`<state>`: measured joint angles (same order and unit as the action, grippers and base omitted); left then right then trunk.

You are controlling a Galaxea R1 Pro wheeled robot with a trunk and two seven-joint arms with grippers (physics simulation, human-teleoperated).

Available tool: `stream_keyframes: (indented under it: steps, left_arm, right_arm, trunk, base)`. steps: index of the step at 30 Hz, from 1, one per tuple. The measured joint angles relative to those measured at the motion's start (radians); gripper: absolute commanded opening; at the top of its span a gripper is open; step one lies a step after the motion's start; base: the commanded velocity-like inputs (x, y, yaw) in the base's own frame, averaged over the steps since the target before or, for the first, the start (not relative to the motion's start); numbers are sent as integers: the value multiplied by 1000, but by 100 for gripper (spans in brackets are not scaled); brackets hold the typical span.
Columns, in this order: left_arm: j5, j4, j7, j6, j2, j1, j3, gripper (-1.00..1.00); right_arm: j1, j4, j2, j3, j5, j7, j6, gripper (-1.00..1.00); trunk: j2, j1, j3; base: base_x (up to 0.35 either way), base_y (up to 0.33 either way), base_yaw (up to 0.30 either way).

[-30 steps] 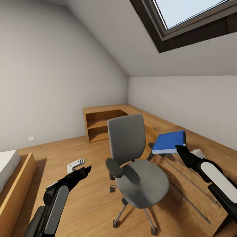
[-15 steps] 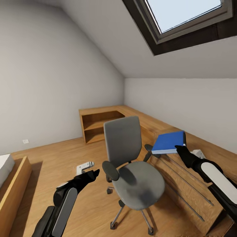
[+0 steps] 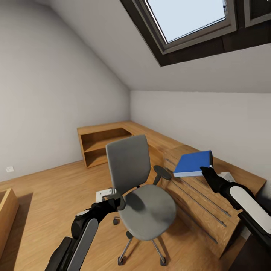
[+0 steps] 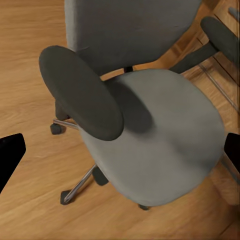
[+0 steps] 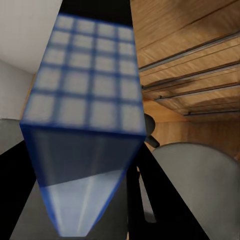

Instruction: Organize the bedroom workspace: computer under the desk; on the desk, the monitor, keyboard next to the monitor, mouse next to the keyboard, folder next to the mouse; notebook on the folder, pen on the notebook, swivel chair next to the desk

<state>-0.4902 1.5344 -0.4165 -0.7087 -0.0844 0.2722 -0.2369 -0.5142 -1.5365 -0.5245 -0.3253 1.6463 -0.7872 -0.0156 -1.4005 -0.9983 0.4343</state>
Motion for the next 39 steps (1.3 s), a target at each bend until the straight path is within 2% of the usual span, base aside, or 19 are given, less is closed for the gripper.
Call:
stream_keyframes:
  steps: [5,9,14,39]
  left_arm:
    - [-1,-1,0,-1,0,0,-9,100]
    - [-1,-6,-1,0,0,0,-41,100]
    - [1,-8,-1,0,0,0,-58,100]
    - [1,-8,-2,0,0,0,-65,100]
  right_arm:
    - [0,0,-1,0,-1,0,0,-100]
    - [0,0,-1,0,-1,0,-1,-100]
    - [0,2,-1,0,-2,0,-2,-100]
    - [0,26,-1,2,-3,3,-3,-100]
  trunk:
    - [35,19,-16]
    - [63,35,-29]
    - [98,54,-46]
    - [273,150,-135]
  base:
    - [0,0,-7]
    - [0,0,-134]
    - [0,0,-226]
    - [0,0,-257]
